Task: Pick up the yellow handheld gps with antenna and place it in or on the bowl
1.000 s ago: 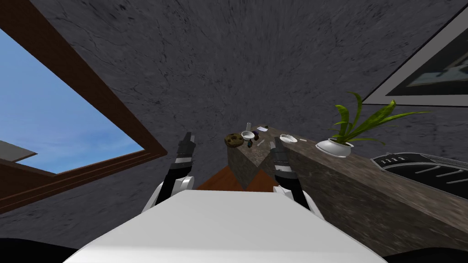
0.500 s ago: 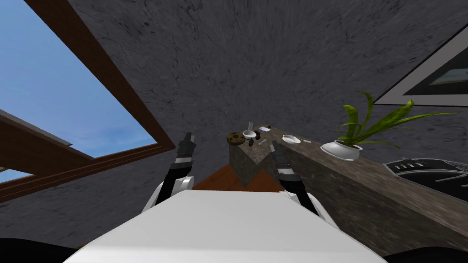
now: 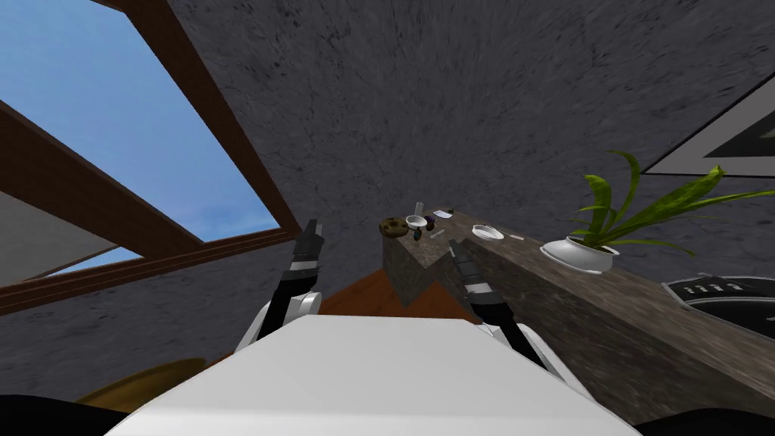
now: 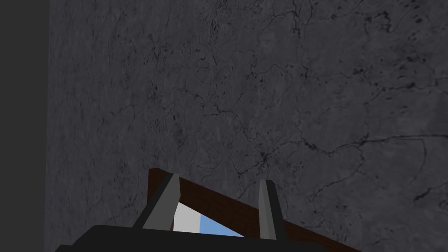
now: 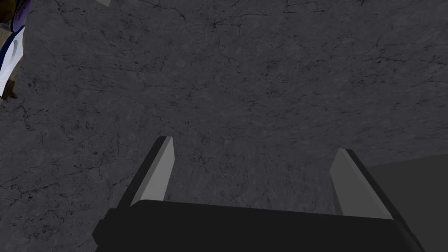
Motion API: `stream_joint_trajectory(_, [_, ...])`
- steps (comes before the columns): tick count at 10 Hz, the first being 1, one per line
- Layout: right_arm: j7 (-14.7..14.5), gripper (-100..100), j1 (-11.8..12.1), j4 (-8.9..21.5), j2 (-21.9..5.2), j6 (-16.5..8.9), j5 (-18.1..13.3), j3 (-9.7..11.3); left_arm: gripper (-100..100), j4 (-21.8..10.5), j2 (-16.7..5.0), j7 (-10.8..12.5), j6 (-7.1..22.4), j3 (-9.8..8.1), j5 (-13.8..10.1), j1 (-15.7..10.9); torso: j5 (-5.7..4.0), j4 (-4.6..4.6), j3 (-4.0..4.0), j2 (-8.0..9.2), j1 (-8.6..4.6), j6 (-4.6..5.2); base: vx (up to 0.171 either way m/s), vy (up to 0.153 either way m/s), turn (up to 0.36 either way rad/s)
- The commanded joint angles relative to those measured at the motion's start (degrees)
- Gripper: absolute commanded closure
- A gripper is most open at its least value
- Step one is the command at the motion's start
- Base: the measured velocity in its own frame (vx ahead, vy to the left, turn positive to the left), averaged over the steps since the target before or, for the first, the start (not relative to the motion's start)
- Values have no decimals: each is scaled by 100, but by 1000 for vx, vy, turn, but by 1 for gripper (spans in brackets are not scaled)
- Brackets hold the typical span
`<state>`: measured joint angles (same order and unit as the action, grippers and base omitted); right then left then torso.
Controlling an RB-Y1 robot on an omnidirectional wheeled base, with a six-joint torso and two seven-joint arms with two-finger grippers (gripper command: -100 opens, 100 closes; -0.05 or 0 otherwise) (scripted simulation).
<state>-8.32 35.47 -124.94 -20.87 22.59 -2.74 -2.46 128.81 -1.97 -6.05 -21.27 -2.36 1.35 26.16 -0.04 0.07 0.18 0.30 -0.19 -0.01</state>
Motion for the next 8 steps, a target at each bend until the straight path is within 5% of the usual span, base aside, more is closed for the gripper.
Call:
stream_joint_trajectory(1, [-69, -100, 107, 102, -286, -26, 52, -59, 0, 0, 0, 0, 0, 0, 0, 0, 0, 0, 0, 0, 0, 0, -105, -42, 203])
stream_joint_trajectory(8, [-257, -100, 263, 580, -1365, -179, 100, -201, 0, 0, 0, 0, 0, 0, 0, 1, 1, -4, -11, -21, 5, 1, -75, -18, 140])
